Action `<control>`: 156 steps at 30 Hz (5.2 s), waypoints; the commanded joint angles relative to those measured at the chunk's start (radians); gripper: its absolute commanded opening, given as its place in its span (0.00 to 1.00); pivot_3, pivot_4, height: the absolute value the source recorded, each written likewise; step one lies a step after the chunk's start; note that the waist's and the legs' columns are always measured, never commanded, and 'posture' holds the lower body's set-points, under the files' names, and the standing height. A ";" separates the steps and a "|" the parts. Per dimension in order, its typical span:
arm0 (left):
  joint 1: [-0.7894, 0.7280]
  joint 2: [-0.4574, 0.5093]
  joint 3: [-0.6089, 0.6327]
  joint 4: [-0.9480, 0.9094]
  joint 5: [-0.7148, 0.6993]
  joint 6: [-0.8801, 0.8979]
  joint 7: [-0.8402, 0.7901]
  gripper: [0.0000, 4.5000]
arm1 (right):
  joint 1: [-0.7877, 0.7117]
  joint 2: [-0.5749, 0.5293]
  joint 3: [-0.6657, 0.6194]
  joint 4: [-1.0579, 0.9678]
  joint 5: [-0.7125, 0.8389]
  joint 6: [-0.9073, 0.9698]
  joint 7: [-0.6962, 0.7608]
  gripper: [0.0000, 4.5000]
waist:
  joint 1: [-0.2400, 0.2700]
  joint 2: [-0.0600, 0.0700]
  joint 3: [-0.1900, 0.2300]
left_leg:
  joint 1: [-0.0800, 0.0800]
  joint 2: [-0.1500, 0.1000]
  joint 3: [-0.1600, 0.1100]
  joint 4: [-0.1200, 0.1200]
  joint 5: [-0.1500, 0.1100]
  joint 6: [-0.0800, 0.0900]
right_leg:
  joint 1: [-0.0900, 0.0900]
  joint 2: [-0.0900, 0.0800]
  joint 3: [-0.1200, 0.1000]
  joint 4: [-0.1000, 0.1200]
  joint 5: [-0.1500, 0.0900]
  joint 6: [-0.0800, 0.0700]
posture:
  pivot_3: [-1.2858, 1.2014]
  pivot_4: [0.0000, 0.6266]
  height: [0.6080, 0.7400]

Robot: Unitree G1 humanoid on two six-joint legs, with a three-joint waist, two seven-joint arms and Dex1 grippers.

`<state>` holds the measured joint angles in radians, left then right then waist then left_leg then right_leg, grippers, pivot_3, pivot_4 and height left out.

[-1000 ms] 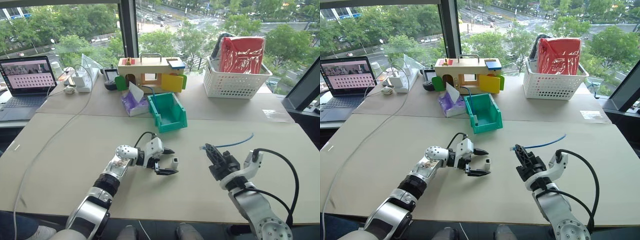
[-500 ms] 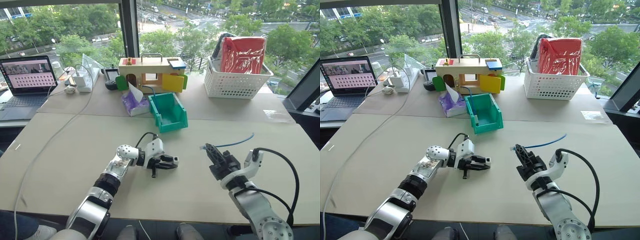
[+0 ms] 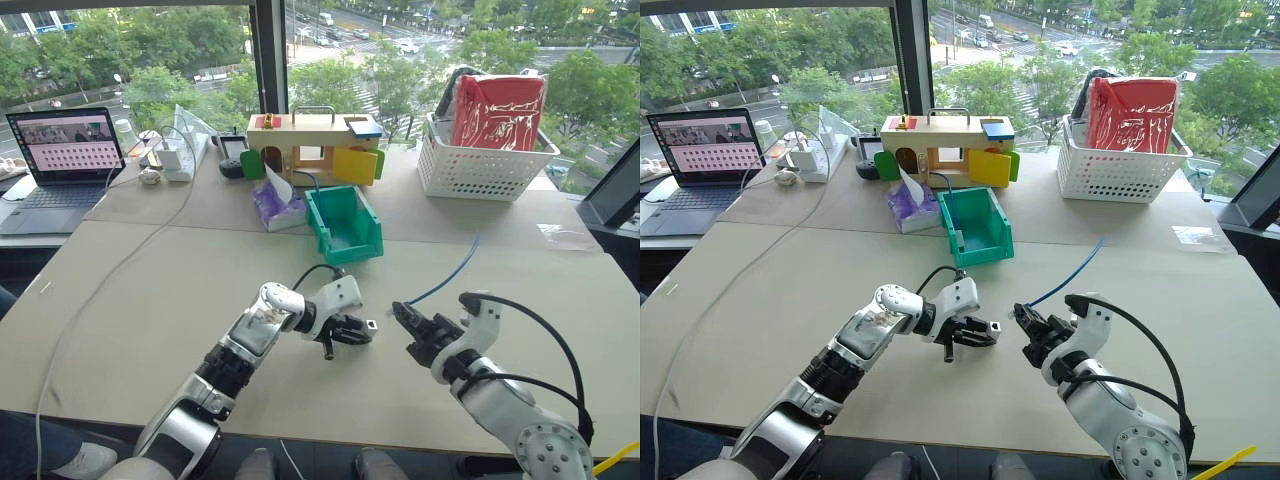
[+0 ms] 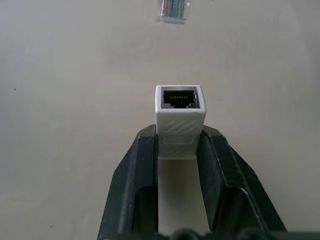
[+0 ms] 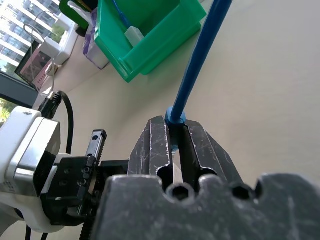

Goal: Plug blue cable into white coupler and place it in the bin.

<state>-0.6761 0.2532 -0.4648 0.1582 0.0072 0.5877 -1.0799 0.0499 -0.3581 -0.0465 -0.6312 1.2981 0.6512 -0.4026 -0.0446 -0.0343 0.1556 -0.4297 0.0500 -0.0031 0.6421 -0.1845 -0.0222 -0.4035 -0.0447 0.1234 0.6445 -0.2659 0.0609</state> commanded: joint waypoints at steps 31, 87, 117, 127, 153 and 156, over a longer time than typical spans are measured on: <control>-0.078 -0.012 -0.089 -0.144 -0.085 0.380 0.083 0.14 | 0.003 -0.034 0.063 -0.014 0.019 0.138 -0.075 0.00 | 0.002 0.000 0.000 | 0.000 0.000 0.000 0.000 0.000 0.000 | 0.000 0.000 0.000 0.000 -0.001 0.000 | 0.52 0.24 1.00; -0.071 0.012 -0.136 -0.272 -0.207 0.566 0.223 0.14 | 0.060 -0.040 0.262 0.151 -0.186 0.309 0.156 0.00 | -0.014 -0.014 -0.035 | 0.025 0.001 -0.001 -0.016 -0.003 0.004 | 0.017 0.001 0.000 -0.002 -0.013 -0.007 | 0.52 0.24 1.00; 0.077 0.243 0.059 -0.191 -0.239 0.049 0.078 0.96 | -0.599 -0.233 -0.122 0.314 0.049 0.254 0.239 0.00 | -0.025 -0.003 -0.006 | 0.006 0.000 -0.002 -0.015 -0.002 0.004 | -0.001 0.002 0.001 -0.001 -0.010 -0.007 | 0.52 0.24 1.00; 0.176 0.202 0.237 -0.219 -0.209 0.080 0.312 0.96 | -1.106 -0.078 0.195 1.104 -0.579 -0.023 0.779 0.00 | 0.001 -0.002 -0.002 | 0.001 -0.001 -0.001 -0.012 -0.003 0.004 | -0.004 0.001 0.000 -0.001 -0.007 -0.010 | 0.52 0.24 1.00; 0.374 0.224 0.618 -0.159 -0.303 -0.304 0.385 0.97 | -0.416 -0.378 -0.194 0.425 -0.782 -0.103 1.052 0.99 | 0.025 0.000 0.000 | -0.011 -0.003 -0.005 -0.010 0.001 -0.001 | -0.016 -0.001 -0.003 0.007 -0.005 -0.011 | 0.52 0.24 1.00; 0.360 0.214 0.614 -0.115 -0.302 -0.340 0.386 0.97 | -0.252 -0.300 -0.245 0.349 -0.774 -0.150 1.011 0.99 | 0.009 0.000 0.000 | -0.009 -0.002 -0.004 -0.007 0.002 -0.002 | -0.016 0.001 0.000 0.012 -0.005 -0.011 | 0.52 0.24 1.00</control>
<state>-0.2990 0.4689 0.1478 0.0406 -0.2979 0.2896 -0.6911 -0.2219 -0.6673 -0.2405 -0.2018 0.5217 0.5640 0.6312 -0.0359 -0.0344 0.1554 -0.4376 0.0479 -0.0068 0.6352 -0.1824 -0.0255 -0.4193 -0.0438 0.1234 0.6572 -0.2707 0.0497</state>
